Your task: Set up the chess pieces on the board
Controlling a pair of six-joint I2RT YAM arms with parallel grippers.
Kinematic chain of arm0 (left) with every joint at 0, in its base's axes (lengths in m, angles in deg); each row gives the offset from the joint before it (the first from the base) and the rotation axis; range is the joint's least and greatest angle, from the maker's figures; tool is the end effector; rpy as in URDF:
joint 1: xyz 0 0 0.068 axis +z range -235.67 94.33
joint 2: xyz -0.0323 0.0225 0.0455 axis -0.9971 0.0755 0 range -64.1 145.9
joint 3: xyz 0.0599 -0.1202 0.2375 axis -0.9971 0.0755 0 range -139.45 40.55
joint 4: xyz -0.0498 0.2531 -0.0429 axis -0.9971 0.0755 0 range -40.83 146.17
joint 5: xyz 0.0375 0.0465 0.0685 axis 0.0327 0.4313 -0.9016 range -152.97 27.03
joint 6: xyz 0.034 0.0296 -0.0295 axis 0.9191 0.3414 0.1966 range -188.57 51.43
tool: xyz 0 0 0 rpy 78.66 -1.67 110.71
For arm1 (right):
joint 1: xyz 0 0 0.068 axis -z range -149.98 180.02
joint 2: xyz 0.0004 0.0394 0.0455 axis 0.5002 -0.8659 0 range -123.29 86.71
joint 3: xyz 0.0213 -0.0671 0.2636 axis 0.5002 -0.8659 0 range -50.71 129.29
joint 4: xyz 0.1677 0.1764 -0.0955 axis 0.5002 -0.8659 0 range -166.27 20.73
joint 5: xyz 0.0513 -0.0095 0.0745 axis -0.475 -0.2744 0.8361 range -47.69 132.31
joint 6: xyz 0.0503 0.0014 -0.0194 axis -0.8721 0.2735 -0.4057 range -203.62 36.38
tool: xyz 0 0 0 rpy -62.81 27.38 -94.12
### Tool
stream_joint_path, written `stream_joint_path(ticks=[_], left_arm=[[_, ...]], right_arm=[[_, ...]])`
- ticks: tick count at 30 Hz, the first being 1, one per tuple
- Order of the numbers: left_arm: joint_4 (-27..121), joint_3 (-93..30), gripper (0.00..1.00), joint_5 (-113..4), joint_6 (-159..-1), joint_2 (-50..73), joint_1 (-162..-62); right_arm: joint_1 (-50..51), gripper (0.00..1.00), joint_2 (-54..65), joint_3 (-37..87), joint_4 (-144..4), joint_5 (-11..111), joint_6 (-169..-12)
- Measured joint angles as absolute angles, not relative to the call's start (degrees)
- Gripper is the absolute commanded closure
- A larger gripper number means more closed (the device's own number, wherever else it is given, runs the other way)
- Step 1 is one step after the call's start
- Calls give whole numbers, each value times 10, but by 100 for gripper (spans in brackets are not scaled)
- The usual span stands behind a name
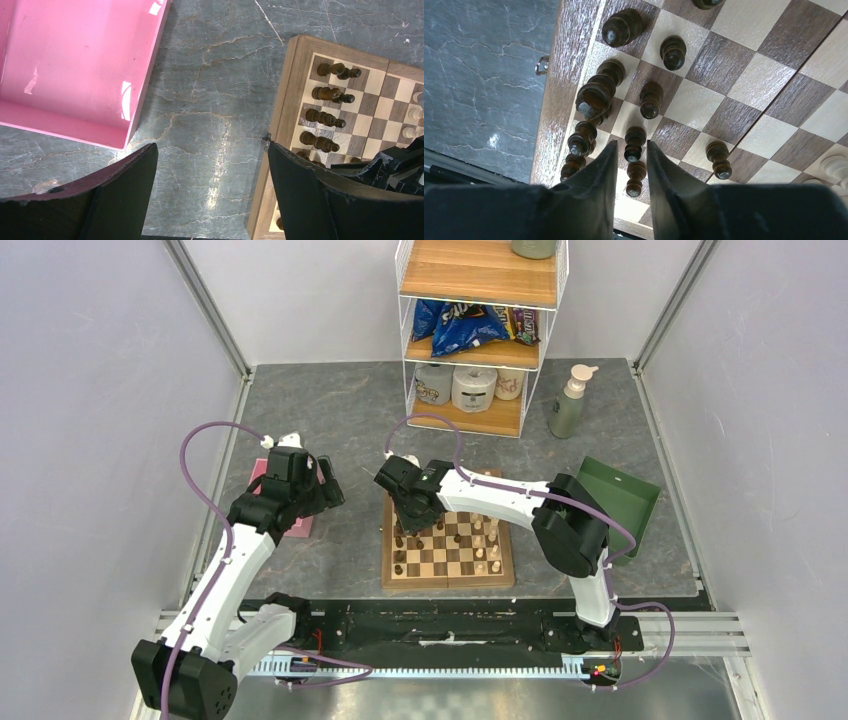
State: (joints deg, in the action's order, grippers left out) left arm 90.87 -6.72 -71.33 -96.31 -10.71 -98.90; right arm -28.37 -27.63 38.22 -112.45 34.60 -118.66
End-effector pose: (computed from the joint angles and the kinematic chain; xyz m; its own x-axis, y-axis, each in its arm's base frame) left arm 0.1821 -0.0375 0.2781 -0.6995 -0.3087 -0.6445 -0.2196 0.9511 -0.2173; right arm 0.2219 0.3517 0.2013 -0.8694 -0.3269 -0.3705 -0.3896 0.9147 0.1074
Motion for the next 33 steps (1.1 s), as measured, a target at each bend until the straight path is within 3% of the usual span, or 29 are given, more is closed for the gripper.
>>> stream_joint_path(ticks=[5, 12, 24, 27, 33], left_arm=[[909, -67, 12, -713, -963, -107, -989], [909, -67, 13, -713, -963, -107, -989], [908, -67, 13, -713, -963, -107, -989], [908, -67, 13, -712, -963, -107, -989], [908, -66, 13, -707, -963, -107, -989]], right_arm=[[-284, 54, -274, 382, -1122, 349, -1185], [-284, 53, -230, 364, -1121, 347, -1188], [-303, 63, -206, 322, -1121, 358, -1210], [-306, 71, -208, 322, -1121, 360, -1214], [-308, 70, -215, 322, -1122, 362, -1217]])
